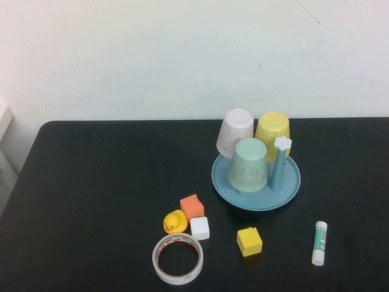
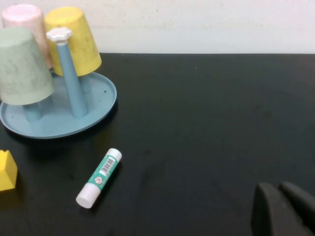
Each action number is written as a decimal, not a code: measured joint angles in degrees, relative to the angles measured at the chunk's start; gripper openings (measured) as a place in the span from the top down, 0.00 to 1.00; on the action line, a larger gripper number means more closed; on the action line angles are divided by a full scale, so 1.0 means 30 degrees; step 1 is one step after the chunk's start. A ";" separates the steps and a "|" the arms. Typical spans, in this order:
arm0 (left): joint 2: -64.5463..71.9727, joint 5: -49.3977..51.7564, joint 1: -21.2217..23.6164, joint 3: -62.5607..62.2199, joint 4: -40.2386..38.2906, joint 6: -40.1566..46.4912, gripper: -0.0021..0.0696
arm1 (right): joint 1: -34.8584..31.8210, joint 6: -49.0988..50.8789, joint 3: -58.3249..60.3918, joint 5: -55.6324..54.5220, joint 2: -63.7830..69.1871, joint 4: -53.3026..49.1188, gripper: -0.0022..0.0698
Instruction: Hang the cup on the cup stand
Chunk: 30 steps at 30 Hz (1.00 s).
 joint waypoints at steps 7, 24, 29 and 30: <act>-0.0189 -0.0377 0.2322 0.1610 -0.0447 0.0231 0.97 | 0.0000 0.0000 0.0000 0.0028 0.0000 0.0000 0.97; -0.0220 0.1727 0.2415 0.1576 -0.1798 0.1160 0.97 | 0.0000 0.0000 0.0000 0.0028 0.0000 0.0000 0.97; -0.0220 0.1727 0.2415 0.1576 -0.1826 0.1160 0.97 | 0.0000 0.0000 0.0000 0.0028 0.0000 0.0000 0.97; -0.0220 0.1727 0.2415 0.1576 -0.1826 0.1160 0.97 | 0.0000 0.0000 0.0000 0.0028 0.0000 0.0000 0.97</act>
